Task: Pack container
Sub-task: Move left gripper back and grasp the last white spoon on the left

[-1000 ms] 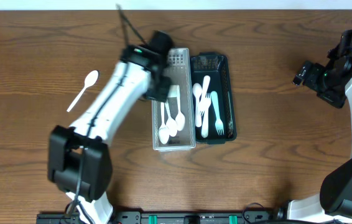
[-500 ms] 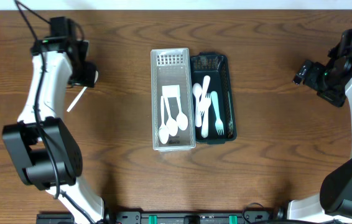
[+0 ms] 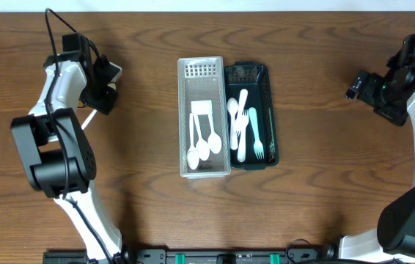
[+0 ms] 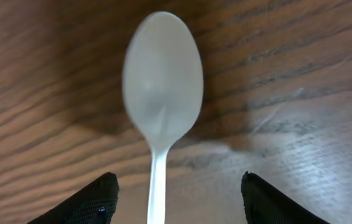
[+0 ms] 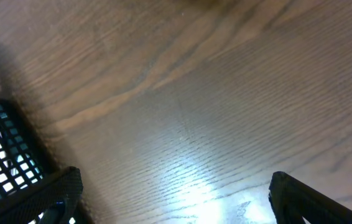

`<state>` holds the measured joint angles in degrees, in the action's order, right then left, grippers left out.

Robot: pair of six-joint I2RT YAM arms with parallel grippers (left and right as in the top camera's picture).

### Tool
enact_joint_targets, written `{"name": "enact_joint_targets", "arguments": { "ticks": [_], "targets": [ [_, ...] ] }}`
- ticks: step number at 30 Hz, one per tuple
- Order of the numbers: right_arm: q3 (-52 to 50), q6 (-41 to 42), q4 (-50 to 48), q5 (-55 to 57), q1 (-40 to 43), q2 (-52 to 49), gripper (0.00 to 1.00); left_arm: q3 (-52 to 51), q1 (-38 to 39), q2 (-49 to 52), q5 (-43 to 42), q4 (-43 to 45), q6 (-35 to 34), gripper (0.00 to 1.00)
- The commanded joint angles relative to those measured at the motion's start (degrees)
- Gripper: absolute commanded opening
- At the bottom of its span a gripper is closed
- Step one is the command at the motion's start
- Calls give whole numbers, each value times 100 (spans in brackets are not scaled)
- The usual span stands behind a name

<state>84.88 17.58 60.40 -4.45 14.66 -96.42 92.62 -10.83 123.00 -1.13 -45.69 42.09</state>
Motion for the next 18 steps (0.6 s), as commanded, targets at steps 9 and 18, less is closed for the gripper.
{"name": "enact_joint_targets", "arguments": {
  "ticks": [9, 18],
  "targets": [
    [-26, 39, 79, 13, -44, -13, 99, 101, -168, 518, -94, 26, 39, 64],
    [-26, 44, 129, 11, -44, -13, 99, 101, -96, 479, -131, -157, -1115, 6]
  ]
}}
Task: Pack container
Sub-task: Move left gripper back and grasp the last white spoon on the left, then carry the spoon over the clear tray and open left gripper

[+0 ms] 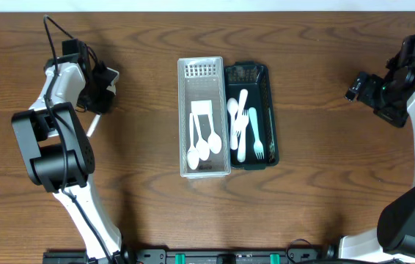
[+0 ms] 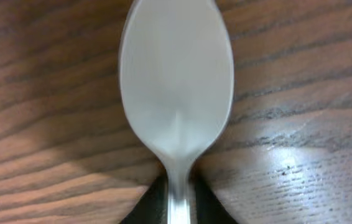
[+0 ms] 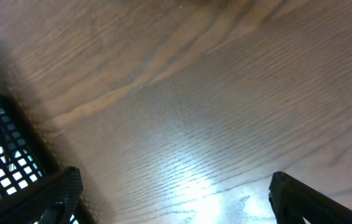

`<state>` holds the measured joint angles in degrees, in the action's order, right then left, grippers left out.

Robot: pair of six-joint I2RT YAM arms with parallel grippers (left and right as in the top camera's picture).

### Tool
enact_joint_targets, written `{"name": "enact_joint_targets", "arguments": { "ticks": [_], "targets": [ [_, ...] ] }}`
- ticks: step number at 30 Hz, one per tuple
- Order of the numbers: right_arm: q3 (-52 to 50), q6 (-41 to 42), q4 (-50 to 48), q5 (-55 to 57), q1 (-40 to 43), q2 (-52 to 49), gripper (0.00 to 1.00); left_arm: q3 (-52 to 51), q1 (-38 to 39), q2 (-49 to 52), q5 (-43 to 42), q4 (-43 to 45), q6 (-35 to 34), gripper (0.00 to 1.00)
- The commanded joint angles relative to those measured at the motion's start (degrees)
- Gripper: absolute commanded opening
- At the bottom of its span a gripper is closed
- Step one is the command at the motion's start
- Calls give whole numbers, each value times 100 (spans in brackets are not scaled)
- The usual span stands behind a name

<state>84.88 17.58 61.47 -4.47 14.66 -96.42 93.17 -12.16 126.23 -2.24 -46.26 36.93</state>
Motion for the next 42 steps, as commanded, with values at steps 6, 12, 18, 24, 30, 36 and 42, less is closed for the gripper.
{"name": "enact_joint_targets", "arguments": {
  "ticks": [6, 12, 18, 24, 30, 36, 42],
  "targets": [
    [-26, 85, 35, -46, -48, -13, 99, 48, 378, -304, -17, -476, -1252, 6],
    [-26, 83, 17, -9, -42, -13, 99, 48, 1126, -1467, -15, -662, -1781, 6],
    [-26, 83, -22, -4, -42, -13, 99, 48, 2175, -2820, -15, -675, -2627, 6],
    [-26, 83, -13, -4, -42, -13, 99, 35, 3027, -3143, -20, -896, -4579, 6],
    [-26, 83, -46, -4, -42, -13, 99, -195, 3622, -2802, -20, -953, -5344, 6],
    [-26, 79, -59, -4, -42, -13, 99, -221, 3926, -2507, -17, -935, -5484, 6],
    [-26, -457, -149, -31, -48, -13, 99, -146, 3668, -2686, -13, -1034, -5480, 63]
  ]
}}
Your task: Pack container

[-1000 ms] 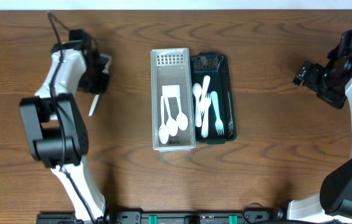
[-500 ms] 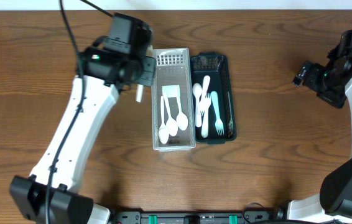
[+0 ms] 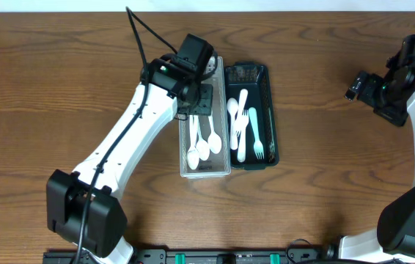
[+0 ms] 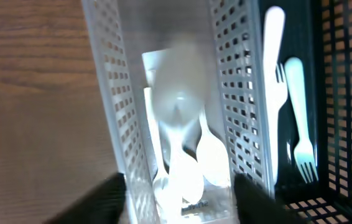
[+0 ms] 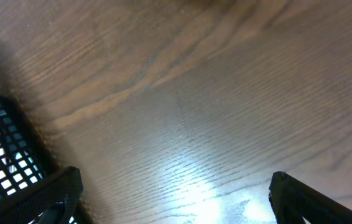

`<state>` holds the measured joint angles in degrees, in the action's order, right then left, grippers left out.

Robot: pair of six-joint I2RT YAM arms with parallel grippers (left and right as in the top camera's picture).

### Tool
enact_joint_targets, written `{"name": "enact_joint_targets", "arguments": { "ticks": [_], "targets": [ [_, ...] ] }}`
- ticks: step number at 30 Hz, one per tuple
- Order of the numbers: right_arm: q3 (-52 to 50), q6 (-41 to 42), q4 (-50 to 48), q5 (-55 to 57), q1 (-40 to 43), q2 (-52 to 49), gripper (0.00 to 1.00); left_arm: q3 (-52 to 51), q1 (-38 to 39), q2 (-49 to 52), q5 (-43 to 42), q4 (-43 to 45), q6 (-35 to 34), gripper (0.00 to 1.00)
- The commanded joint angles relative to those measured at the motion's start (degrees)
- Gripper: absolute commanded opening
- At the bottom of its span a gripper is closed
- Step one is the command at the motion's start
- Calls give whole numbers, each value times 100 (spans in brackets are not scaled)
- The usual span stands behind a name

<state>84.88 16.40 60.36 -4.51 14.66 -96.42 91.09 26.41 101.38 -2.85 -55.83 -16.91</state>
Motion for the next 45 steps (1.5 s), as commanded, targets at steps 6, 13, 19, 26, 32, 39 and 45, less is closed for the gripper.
{"name": "enact_joint_targets", "arguments": {
  "ticks": [6, 13, 19, 26, 32, 39, 45],
  "targets": [
    [-15, -981, -258, -317, -48, 33, 99, 125, -798, -833, 48, -114, -94, 76],
    [-13, -2385, -951, -1906, -48, 750, 99, 125, -1464, -1996, 52, -127, 496, 76],
    [-13, -2376, -1189, -1978, -48, 1825, 99, 125, -1617, -3222, 1209, -527, 951, 81],
    [-13, -2258, -518, -2059, -48, 3169, 99, 125, -1617, -4221, 1644, -1628, 981, 97],
    [-13, -2245, -400, -2059, -48, 3901, 99, 125, -1617, -4518, 1641, -2382, 979, 98],
    [-13, -2245, -444, -2059, -48, 4223, 99, 122, -1617, -4529, 1641, -2514, 979, 98],
    [-15, -2245, -348, -2057, -46, 4205, 99, 125, -1617, -4529, 1641, -2514, 979, 98]
  ]
}}
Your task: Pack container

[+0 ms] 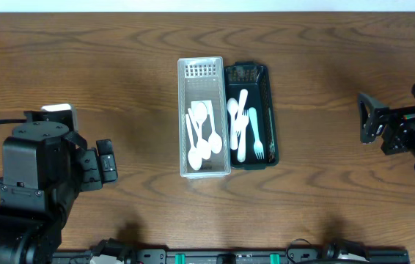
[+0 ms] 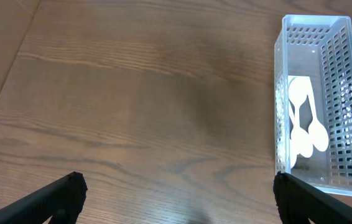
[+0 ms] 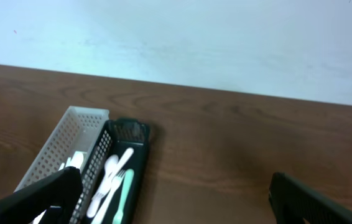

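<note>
A white perforated basket (image 1: 204,117) stands mid-table with three white spoons (image 1: 202,136) lying in it; the basket also shows in the left wrist view (image 2: 316,99). Touching its right side is a dark green basket (image 1: 250,117) holding white and pale green forks and a spoon (image 3: 117,171). My left gripper (image 1: 106,163) hangs open and empty at the lower left, well away from the baskets (image 2: 176,199). My right gripper (image 1: 372,126) is open and empty at the right, facing the baskets from a distance (image 3: 176,199).
Bare brown wood table (image 1: 119,59) surrounds the baskets. A pale wall (image 3: 226,37) rises behind the table's far edge. The left arm's black base block (image 1: 35,165) fills the lower-left corner.
The spoon held over the white basket now lies in it beside two others. My left gripper is open and back at the lower left. My right arm has drawn back and looks toward the baskets.
My left gripper stood open around a white spoon on the table at the far left, then was shut on its handle. Later it held the spoon over the white basket. Now the spoon rests inside and both arms are away from the baskets.
</note>
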`<state>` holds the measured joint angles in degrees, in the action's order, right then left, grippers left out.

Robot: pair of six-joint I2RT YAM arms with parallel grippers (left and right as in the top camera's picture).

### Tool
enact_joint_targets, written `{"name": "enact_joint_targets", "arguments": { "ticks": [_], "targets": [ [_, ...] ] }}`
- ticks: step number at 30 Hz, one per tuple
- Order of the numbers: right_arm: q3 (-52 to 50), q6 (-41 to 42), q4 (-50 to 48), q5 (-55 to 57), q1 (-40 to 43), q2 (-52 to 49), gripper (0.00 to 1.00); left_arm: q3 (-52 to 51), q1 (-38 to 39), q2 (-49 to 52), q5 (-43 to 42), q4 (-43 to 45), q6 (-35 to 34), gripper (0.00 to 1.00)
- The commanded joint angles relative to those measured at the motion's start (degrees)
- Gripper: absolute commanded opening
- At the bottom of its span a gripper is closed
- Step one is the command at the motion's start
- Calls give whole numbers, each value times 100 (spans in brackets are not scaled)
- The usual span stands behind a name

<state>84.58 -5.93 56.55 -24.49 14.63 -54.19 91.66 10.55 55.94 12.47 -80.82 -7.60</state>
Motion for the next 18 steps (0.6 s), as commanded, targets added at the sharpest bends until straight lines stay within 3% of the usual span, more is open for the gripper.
{"name": "enact_joint_targets", "arguments": {
  "ticks": [1, 13, 18],
  "targets": [
    [15, -11, 31, -59, -46, -17, 99, 68, -31, 15, 109, -15, 48, 98],
    [15, -11, 31, -59, -46, -17, 99, 35, 2, -238, 140, 26, 52, 98],
    [15, -11, 31, -59, -46, -20, 99, -380, -262, -1084, 632, 876, 94, 98]
  ]
}}
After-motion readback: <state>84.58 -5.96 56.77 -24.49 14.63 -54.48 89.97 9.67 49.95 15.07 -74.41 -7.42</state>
